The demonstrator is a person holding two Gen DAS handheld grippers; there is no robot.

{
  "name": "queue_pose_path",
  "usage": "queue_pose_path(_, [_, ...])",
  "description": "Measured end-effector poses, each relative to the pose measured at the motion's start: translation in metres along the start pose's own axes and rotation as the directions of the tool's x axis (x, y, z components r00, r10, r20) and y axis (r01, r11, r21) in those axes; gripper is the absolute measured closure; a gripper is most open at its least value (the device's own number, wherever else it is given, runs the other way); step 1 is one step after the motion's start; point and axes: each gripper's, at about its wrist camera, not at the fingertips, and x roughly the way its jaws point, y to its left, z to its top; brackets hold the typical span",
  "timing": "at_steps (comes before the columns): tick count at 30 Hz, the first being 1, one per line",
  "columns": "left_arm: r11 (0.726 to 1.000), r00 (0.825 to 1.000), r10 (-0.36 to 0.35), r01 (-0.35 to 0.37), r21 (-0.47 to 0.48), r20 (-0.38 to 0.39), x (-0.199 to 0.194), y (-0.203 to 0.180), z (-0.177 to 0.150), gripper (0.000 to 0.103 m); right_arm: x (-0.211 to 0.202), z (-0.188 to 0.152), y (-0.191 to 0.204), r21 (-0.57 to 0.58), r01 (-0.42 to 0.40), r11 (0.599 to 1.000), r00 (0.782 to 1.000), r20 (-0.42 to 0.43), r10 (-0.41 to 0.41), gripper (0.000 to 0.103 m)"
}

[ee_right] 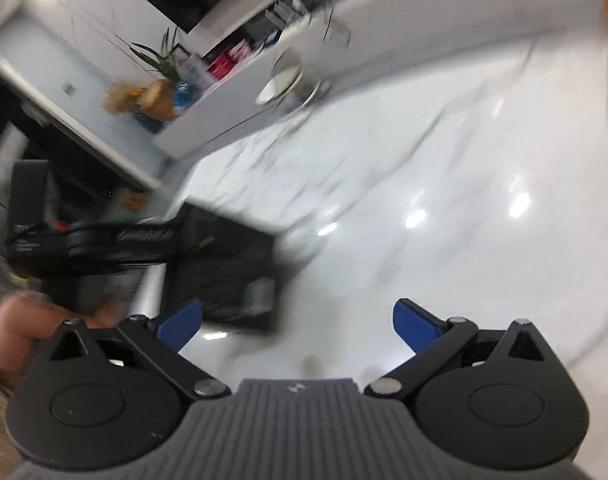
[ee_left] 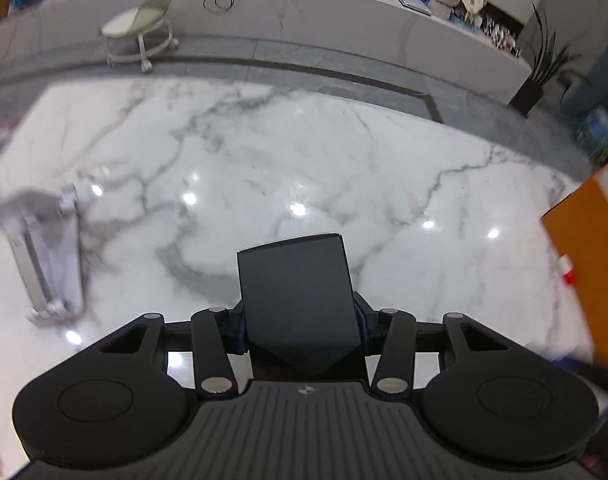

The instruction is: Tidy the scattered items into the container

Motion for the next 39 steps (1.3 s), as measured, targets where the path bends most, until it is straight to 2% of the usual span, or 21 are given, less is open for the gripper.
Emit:
queue_pose_path(1, [1.0,1.0,0.004,-0.004,0.018,-0.001,0.001,-0.005,0.001,0.049,-0.006,0.003,0.0,-0.108,0.09,0.99,0.996,0.025,-0.087,0.001])
queue_pose_path(2, [0.999,1.0,0.004,-0.004,0.033,-0.003,0.003,-0.009,0.002,0.049,-0.011,0.006,-0.001,-0.212,0.18,0.961,0.983,0.06,-0.171,0.001])
queue_pose_path(4, [0.998,1.0,-0.009,0.01,0.055,-0.012,0.008,-0.02,0.001,0.049,-0.013,0.002,-0.006,-0.388,0.308,0.868,0.951,0.118,-0.285,0.002])
queue_pose_path(5, [0.998,1.0,-0.009,0.01,0.066,-0.012,0.011,-0.026,0.0,0.049,-0.013,-0.002,-0.013,-0.438,0.343,0.831,0.939,0.139,-0.314,0.01])
queue_pose_path(6, [0.997,1.0,-0.008,0.009,0.077,-0.012,0.014,-0.031,-0.001,0.05,-0.013,-0.005,-0.022,-0.456,0.373,0.808,0.927,0.151,-0.343,0.018])
queue_pose_path(9, [0.995,1.0,-0.023,0.025,0.093,-0.02,0.022,-0.047,-0.003,0.052,-0.009,-0.01,-0.052,-0.411,0.461,0.787,0.885,0.145,-0.442,0.038])
queue_pose_path(12, [0.994,1.0,-0.029,0.03,0.104,-0.009,0.027,-0.062,-0.005,0.052,-0.012,-0.012,-0.07,-0.39,0.526,0.756,0.847,0.163,-0.505,0.044])
queue_pose_path(15, [0.992,1.0,-0.031,0.03,0.119,0.002,0.03,-0.08,-0.005,0.052,-0.019,-0.006,-0.08,-0.375,0.562,0.737,0.825,0.19,-0.532,0.045])
queue_pose_path(17, [0.99,0.998,-0.059,0.059,0.125,-0.004,0.032,-0.09,-0.003,0.052,-0.017,-0.001,-0.085,-0.364,0.581,0.728,0.812,0.194,-0.551,0.045])
queue_pose_path(22, [0.982,0.997,-0.077,0.078,0.169,-0.012,0.037,-0.117,0.0,0.052,0.004,0.01,-0.097,-0.402,0.563,0.722,0.819,0.154,-0.553,0.071])
queue_pose_path(24, [0.98,0.997,-0.08,0.081,0.184,-0.013,0.039,-0.124,0.001,0.052,0.01,0.015,-0.104,-0.421,0.552,0.72,0.823,0.135,-0.551,0.087])
queue_pose_path(26, [0.978,0.997,-0.079,0.08,0.192,-0.013,0.041,-0.129,0.002,0.052,0.015,0.018,-0.11,-0.426,0.552,0.717,0.821,0.126,-0.557,0.094])
queue_pose_path(34, [0.975,0.997,-0.078,0.08,0.208,-0.019,0.048,-0.139,0.003,0.049,0.017,0.026,-0.122,-0.455,0.561,0.692,0.807,0.115,-0.579,0.093])
queue_pose_path(39, [0.973,0.997,-0.077,0.082,0.214,-0.03,0.052,-0.141,0.002,0.049,0.005,0.03,-0.13,-0.434,0.573,0.695,0.801,0.121,-0.586,0.093])
